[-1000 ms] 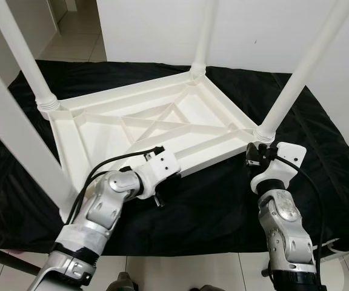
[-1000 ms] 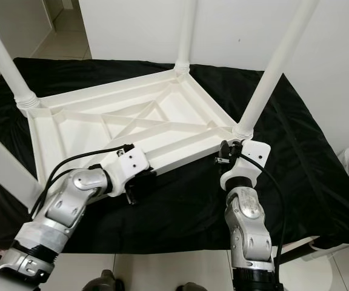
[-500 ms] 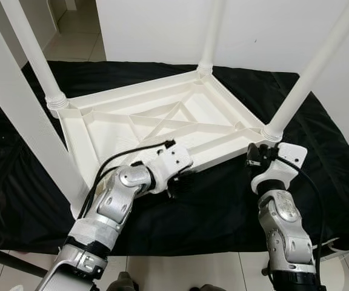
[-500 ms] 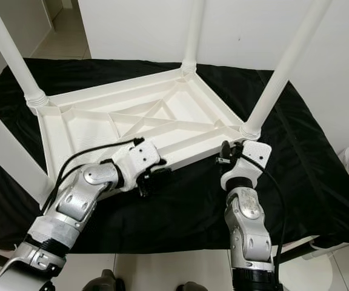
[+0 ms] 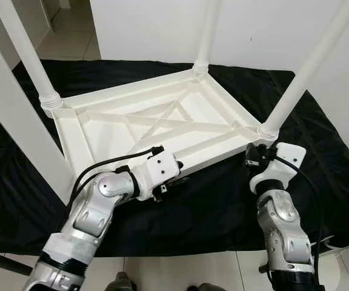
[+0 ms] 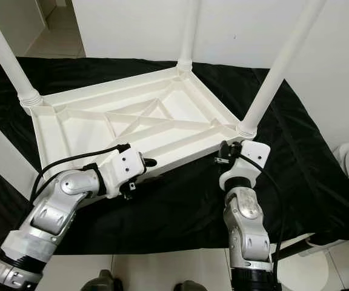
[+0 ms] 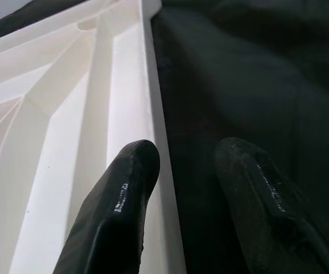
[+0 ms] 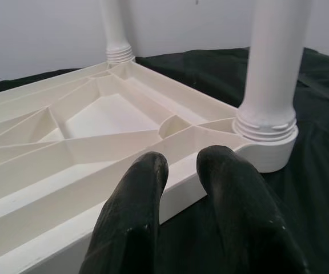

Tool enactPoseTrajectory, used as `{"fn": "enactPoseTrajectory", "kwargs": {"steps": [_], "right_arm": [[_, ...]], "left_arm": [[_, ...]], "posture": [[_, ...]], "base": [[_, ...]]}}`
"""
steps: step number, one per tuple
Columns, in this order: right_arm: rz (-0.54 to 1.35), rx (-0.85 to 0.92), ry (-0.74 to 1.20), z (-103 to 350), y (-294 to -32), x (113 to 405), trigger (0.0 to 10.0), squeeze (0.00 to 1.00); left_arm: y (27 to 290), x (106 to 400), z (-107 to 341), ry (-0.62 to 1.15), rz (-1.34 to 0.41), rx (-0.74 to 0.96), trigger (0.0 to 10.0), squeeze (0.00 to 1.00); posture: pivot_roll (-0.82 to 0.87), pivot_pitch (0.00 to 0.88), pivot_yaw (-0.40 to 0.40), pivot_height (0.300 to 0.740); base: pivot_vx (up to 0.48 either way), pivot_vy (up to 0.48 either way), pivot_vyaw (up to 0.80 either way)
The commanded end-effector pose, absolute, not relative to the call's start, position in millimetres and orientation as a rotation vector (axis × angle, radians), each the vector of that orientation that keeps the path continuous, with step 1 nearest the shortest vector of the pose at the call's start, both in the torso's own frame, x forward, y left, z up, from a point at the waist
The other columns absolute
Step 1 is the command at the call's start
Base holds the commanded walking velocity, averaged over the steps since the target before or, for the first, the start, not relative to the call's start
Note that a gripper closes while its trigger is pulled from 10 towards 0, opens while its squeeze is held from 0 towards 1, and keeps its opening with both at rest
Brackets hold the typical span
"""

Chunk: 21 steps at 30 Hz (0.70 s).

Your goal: Building children table

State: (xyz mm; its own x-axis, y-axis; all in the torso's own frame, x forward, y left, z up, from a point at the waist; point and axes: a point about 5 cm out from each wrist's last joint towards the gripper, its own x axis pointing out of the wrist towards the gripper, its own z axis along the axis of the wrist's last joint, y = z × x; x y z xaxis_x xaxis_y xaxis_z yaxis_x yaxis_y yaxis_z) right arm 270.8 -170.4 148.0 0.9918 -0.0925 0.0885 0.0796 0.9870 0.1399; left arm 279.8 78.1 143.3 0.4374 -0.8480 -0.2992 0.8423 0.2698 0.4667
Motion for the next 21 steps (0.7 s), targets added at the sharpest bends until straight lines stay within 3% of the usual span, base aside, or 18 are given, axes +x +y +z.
{"fn": "enactPoseTrajectory", "kwargs": {"steps": [1,8,21], "right_arm": [[-0.088,0.130,-0.090,146,-171,272,10.0,0.00],[-0.104,0.132,-0.088,145,-173,268,10.0,0.00],[-0.111,0.126,-0.088,145,-175,266,10.0,0.00]], "left_arm": [[78,282,140,-0.008,-1.135,0.665,10.0,0.00],[82,303,141,-0.001,-0.999,0.711,10.0,0.00],[87,325,151,-0.046,-0.937,0.715,10.0,0.00]], "posture": [[0.04,0.032,-0.043,0.740],[0.02,0.033,-0.032,0.740],[0.01,0.039,-0.033,0.740]], "base": [[0.000,0.000,0.00],[0.000,0.000,0.00],[0.000,0.000,0.00]]}}
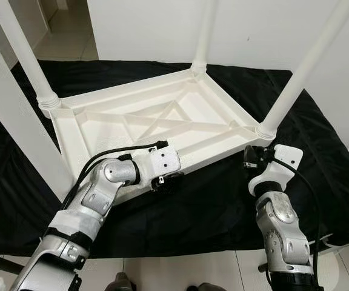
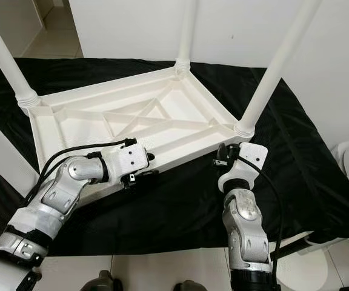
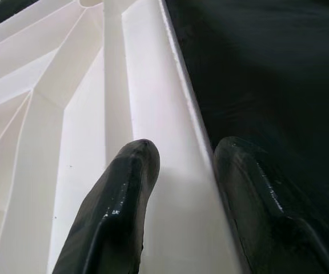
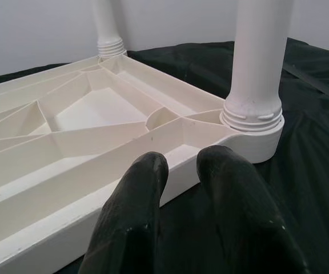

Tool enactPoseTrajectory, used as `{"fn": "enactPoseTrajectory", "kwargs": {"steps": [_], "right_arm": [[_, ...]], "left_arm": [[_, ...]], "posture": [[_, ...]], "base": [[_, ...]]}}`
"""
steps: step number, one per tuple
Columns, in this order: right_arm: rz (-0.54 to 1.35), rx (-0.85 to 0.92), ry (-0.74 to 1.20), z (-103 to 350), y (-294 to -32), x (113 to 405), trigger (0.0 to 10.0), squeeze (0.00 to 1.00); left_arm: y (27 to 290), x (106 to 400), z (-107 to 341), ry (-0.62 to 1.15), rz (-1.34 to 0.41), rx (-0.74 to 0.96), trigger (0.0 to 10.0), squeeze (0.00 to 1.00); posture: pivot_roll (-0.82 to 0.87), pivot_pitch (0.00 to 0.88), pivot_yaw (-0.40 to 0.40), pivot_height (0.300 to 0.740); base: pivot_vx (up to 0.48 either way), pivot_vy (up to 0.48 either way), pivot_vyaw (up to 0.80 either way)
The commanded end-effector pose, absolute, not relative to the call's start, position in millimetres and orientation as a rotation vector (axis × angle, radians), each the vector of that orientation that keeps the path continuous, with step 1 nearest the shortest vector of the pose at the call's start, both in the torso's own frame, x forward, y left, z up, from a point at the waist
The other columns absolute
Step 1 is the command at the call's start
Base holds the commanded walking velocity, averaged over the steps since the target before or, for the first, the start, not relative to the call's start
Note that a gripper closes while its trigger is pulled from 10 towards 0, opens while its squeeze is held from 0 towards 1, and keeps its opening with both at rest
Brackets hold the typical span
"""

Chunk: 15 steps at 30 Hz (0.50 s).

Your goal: Building children table

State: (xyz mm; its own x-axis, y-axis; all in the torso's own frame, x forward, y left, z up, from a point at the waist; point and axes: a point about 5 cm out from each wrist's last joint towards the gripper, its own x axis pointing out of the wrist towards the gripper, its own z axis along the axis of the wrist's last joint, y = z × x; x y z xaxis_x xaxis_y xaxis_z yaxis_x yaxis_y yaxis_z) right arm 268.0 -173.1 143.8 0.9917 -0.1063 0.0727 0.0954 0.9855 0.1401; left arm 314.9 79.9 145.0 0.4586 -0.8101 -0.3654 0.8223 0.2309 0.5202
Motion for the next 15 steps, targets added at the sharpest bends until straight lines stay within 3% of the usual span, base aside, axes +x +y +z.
{"fn": "enactPoseTrajectory", "kwargs": {"steps": [1,10,13,15], "right_arm": [[-0.112,0.126,-0.088,145,-175,265,10.0,0.00],[-0.096,0.126,-0.080,145,-172,266,10.0,0.00],[-0.096,0.126,-0.082,145,-172,266,10.0,0.00],[-0.098,0.125,-0.082,145,-173,265,10.0,0.00]], "left_arm": [[91,328,153,-0.068,-0.913,0.732,10.0,0.00],[110,341,157,-0.062,-0.847,0.750,10.0,0.00],[109,338,157,-0.067,-0.872,0.732,10.0,0.00],[103,320,157,-0.102,-0.979,0.673,10.0,0.00]], "posture": [[0.01,0.042,-0.037,0.740],[0.02,0.046,-0.046,0.740],[0.02,0.047,-0.043,0.740],[0.02,0.047,-0.040,0.740]], "base": [[0.000,0.000,0.00],[0.000,0.000,0.00],[0.000,0.000,0.00],[0.000,0.000,0.00]]}}
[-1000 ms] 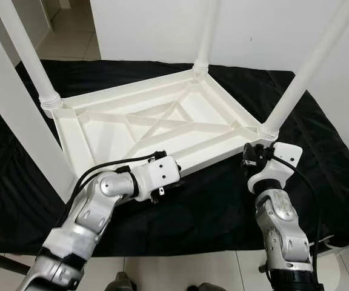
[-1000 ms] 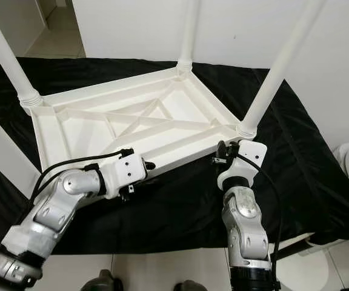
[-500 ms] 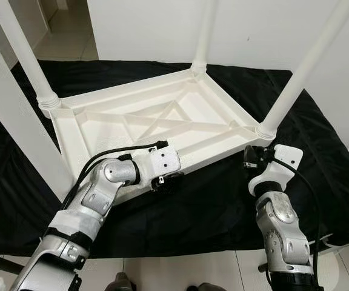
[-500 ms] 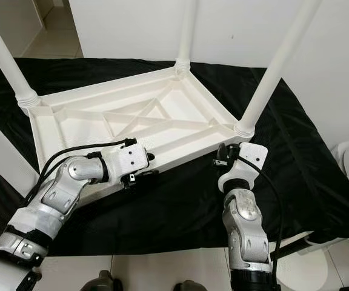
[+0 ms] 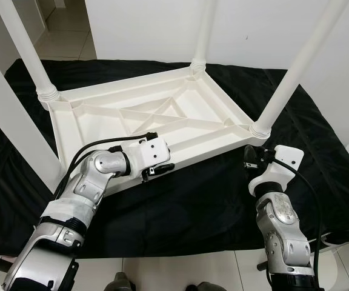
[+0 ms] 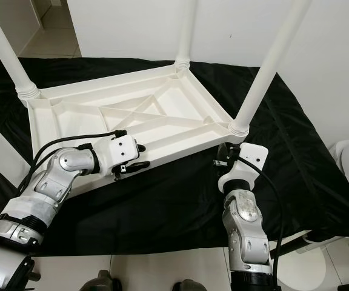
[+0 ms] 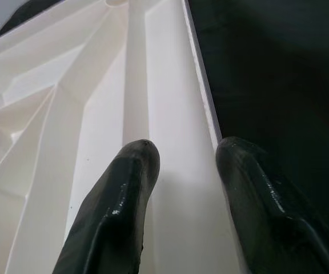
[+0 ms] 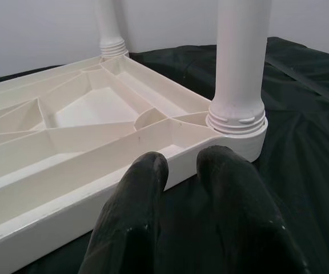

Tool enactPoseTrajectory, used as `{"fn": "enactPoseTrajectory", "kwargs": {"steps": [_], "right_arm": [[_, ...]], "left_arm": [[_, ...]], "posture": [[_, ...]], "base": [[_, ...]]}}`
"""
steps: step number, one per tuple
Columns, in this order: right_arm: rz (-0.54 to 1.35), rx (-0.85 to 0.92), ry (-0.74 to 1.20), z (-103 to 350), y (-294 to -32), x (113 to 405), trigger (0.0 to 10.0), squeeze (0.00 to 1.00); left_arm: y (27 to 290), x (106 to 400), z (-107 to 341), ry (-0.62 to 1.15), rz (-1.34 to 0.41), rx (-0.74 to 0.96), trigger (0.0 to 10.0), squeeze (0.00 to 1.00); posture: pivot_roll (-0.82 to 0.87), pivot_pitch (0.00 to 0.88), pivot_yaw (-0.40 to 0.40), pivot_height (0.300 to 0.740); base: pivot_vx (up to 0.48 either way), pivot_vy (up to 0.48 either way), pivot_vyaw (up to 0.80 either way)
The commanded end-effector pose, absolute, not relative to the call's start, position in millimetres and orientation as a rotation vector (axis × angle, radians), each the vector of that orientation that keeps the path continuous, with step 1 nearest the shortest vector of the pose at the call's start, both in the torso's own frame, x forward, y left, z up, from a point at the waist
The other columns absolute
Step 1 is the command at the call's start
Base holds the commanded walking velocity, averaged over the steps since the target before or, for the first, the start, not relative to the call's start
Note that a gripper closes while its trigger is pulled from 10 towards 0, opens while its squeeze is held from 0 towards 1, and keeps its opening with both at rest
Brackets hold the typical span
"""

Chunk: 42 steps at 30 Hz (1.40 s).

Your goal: Building children table

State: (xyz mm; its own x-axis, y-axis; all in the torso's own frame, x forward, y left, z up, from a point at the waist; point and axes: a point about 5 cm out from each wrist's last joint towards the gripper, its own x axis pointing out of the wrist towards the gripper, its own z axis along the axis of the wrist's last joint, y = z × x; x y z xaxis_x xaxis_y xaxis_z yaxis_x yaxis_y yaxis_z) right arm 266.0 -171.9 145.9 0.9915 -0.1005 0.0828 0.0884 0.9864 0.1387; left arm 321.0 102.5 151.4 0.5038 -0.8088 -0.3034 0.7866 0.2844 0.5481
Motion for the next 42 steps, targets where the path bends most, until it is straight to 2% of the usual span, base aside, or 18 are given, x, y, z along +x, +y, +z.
{"fn": "enactPoseTrajectory", "kwargs": {"steps": [1,3,10,15,18,21,33,39,42], "right_arm": [[-0.098,0.125,-0.082,145,-173,265,10.0,0.00],[-0.100,0.126,-0.082,144,-173,264,10.0,0.00],[-0.088,0.138,-0.076,141,-168,268,10.0,0.00],[-0.064,0.140,-0.073,141,-164,273,10.0,0.00],[-0.057,0.139,-0.071,140,-164,274,10.0,0.00],[-0.028,0.134,-0.066,139,-162,279,10.0,0.00],[0.009,0.125,-0.055,136,-159,292,10.0,0.00],[0.003,0.119,-0.018,124,-166,299,10.0,0.00],[0.002,0.114,-0.007,120,-168,300,10.0,0.00]], "left_arm": [[103,320,157,-0.102,-0.979,0.673,10.0,0.00],[100,304,157,-0.119,-1.057,0.627,10.0,0.00],[106,268,160,-0.151,-1.103,0.490,10.0,0.00],[123,250,173,-0.196,-1.064,0.329,10.0,0.00],[129,243,178,-0.217,-1.055,0.289,10.0,0.00],[151,228,177,-0.148,-1.077,0.209,10.0,0.00],[178,204,182,-0.167,-1.013,0.192,10.0,0.00],[211,198,186,-0.102,-0.976,0.232,10.0,0.00],[219,198,192,-0.090,-0.966,0.237,10.0,0.00]], "posture": [[0.02,0.047,-0.040,0.740],[0.02,0.047,-0.037,0.740],[0.07,0.051,-0.044,0.740],[0.08,0.050,-0.051,0.740],[0.10,0.049,-0.060,0.740],[0.13,0.042,-0.083,0.740],[0.18,0.042,-0.110,0.740],[0.22,0.055,-0.124,0.740],[0.24,0.063,-0.131,0.740]], "base": [[0.000,0.000,0.00],[0.000,0.000,0.00],[0.000,0.000,0.00],[0.000,0.000,0.00],[0.000,0.000,0.00],[0.000,0.000,0.00],[0.000,0.000,0.00],[0.000,0.000,0.00],[0.000,0.000,0.00]]}}
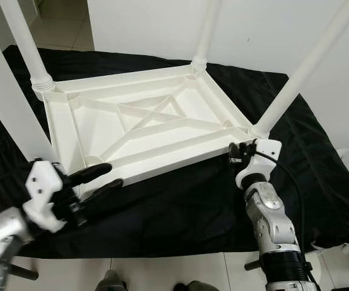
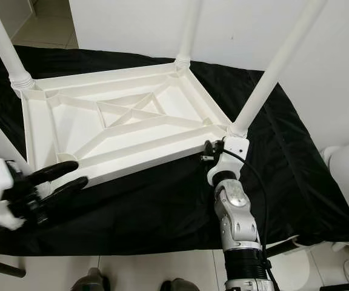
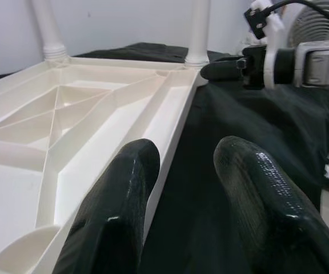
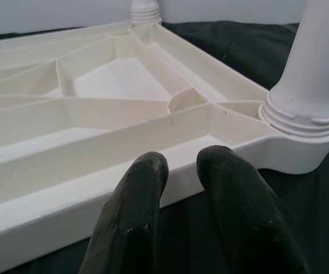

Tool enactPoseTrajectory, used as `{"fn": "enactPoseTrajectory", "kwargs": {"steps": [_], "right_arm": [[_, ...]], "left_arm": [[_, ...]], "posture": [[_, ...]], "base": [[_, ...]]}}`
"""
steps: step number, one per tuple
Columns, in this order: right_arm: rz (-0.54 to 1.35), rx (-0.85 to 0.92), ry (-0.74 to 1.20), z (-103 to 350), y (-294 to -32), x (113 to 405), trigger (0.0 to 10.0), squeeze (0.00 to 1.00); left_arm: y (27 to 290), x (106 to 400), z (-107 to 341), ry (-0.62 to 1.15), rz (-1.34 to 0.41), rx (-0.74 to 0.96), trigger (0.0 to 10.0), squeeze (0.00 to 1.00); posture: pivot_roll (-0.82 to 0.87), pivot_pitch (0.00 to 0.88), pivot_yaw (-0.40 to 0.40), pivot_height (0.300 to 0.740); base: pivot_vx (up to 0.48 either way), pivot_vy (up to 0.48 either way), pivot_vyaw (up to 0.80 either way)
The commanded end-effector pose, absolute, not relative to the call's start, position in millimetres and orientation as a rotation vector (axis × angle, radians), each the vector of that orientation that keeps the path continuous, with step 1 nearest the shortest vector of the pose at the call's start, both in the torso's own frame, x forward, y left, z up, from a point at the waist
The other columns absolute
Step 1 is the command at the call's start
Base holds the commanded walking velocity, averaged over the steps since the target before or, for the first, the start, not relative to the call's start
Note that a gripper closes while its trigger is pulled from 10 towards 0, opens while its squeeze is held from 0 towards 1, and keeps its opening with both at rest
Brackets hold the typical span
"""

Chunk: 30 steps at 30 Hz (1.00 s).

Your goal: Building children table

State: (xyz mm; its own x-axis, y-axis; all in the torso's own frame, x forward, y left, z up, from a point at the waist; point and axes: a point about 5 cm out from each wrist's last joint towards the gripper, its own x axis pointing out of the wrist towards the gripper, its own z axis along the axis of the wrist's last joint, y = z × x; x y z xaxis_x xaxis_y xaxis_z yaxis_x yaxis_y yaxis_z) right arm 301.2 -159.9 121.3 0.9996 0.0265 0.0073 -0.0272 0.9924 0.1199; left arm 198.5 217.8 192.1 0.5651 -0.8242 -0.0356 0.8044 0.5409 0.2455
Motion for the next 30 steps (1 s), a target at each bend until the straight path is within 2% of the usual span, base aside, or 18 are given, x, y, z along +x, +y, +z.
{"fn": "enactPoseTrajectory", "kwargs": {"steps": [1,3,5,8,13,18,19,20,23,25,29,30], "right_arm": [[0.000,0.109,0.002,118,-171,302,10.0,0.00],[0.000,0.109,0.002,118,-171,302,10.0,0.00],[0.002,0.099,0.019,114,-176,308,10.0,0.00],[0.005,0.098,0.021,113,-176,310,10.0,0.00],[0.072,0.103,0.032,111,-162,320,10.0,0.00],[0.078,0.103,0.032,111,-160,321,10.0,0.00],[0.088,0.104,0.033,111,-158,323,10.0,0.00],[0.088,0.104,0.033,111,-158,323,10.0,0.00],[0.108,0.105,0.030,110,-153,328,10.0,0.00],[0.109,0.106,0.028,109,-153,329,10.0,0.00],[0.110,0.107,0.027,109,-153,329,10.0,0.00],[0.109,0.110,0.023,108,-154,329,10.0,0.00]], "left_arm": [[226,197,199,-0.090,-0.949,0.245,10.0,0.00],[226,197,199,-0.090,-0.949,0.245,10.0,0.00],[241,191,221,-0.134,-0.852,0.291,10.0,0.00],[242,190,225,-0.147,-0.837,0.292,10.0,0.00],[265,173,228,-0.121,-0.714,0.294,10.0,0.00],[271,171,227,-0.108,-0.691,0.294,10.0,0.00],[286,168,227,-0.083,-0.644,0.299,10.0,0.00],[286,168,227,-0.083,-0.644,0.299,10.0,0.00],[326,159,229,-0.033,-0.493,0.321,10.0,0.00],[341,158,231,-0.021,-0.424,0.328,10.0,0.00],[350,159,231,-0.014,-0.383,0.321,10.0,0.00],[373,167,233,-0.022,-0.245,0.319,10.0,0.00]], "posture": [[0.25,0.069,-0.134,0.740],[0.25,0.069,-0.134,0.740],[0.29,0.085,-0.161,0.740],[0.29,0.085,-0.161,0.740],[0.35,0.106,-0.195,0.740],[0.35,0.106,-0.195,0.740],[0.37,0.112,-0.202,0.740],[0.37,0.112,-0.202,0.740],[0.38,0.115,-0.206,0.740],[0.38,0.115,-0.204,0.740],[0.38,0.115,-0.202,0.740],[0.38,0.114,-0.200,0.740]], "base": [[0.000,0.000,0.00],[0.000,0.000,0.00],[0.000,0.000,0.00],[0.000,0.000,0.00],[0.000,0.000,0.00],[0.000,0.000,0.00],[0.000,0.000,0.00],[0.000,0.000,0.00],[0.000,0.000,0.00],[0.000,0.000,0.00],[0.000,0.000,0.00],[0.000,0.000,0.00]]}}
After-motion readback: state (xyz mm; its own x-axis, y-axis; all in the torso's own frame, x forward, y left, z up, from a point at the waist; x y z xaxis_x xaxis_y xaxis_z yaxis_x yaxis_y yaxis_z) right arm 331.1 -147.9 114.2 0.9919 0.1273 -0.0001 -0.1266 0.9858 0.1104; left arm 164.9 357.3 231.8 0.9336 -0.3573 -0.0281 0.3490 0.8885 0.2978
